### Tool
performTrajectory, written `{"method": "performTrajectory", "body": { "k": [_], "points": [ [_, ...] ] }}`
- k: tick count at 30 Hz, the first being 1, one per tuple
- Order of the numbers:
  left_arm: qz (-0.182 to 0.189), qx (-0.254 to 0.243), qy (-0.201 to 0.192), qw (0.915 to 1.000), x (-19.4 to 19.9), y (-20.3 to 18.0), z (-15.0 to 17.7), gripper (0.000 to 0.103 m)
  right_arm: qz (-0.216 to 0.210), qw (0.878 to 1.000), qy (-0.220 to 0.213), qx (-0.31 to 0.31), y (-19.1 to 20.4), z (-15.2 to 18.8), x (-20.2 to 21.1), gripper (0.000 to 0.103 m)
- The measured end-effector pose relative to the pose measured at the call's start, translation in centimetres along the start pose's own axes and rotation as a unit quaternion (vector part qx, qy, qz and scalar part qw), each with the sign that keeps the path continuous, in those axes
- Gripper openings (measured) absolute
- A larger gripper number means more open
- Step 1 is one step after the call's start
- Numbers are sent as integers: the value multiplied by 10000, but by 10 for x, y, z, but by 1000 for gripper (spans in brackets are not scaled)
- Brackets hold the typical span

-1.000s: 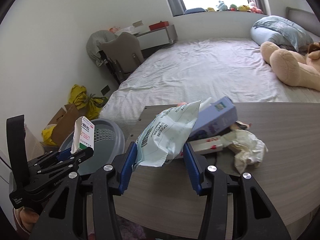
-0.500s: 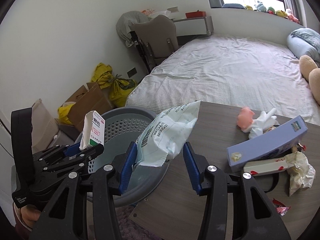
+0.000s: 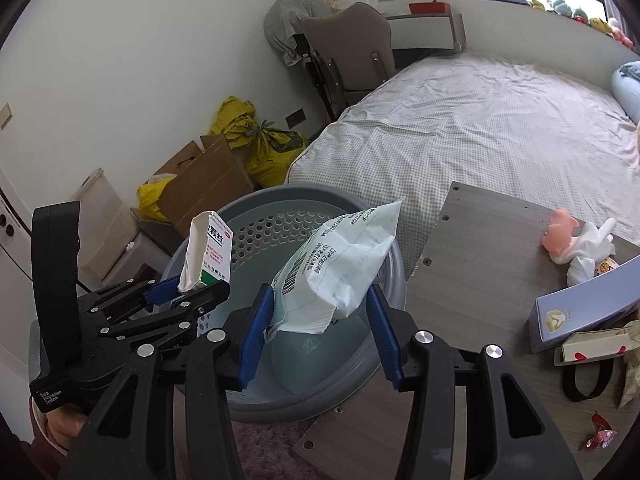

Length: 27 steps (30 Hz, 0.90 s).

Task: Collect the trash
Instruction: 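Carry both items over the grey basket and open both grippers to drop them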

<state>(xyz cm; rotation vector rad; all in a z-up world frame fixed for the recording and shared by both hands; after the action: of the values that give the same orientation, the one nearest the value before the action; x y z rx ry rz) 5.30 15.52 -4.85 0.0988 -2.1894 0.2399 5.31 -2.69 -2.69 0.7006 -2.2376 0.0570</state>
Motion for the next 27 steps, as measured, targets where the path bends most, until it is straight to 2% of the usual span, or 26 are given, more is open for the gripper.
{"method": "performTrajectory", "body": {
  "k": [13,14,16,18,21,27],
  "points": [
    [-15,52,-43,10000,1,0,1,37,-83,10000,26,26,1,-2,-5,49],
    [-22,57,-43,10000,1,1,0,37,-83,10000,17,25,0,-2,-5,52],
    [-44,67,-42,10000,2,2,0,41,-63,10000,-33,15,0,-2,-2,59],
    [-73,89,-55,9999,2,3,1,50,-42,9999,-100,-1,0,-2,1,71],
    [-97,140,-64,9998,4,5,0,56,-9,9999,-159,-14,-1,-4,4,73],
    [-145,201,-69,9997,4,9,-2,59,-9,9999,-142,-34,-1,-2,4,73]
  ]
}}
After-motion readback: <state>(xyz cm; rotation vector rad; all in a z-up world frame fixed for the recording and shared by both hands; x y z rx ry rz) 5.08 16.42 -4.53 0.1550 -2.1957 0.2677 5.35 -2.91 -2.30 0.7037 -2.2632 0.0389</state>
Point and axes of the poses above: each gripper's, at about its wrist camera, not at the fingertips, and x roughly against the way its jaws point, y to its left, z to its underside, the point moved 1 cm from there along -x, roughly the way its jaws point, and after that the axes turned 12 degrees about x, right-handed, at the moved point
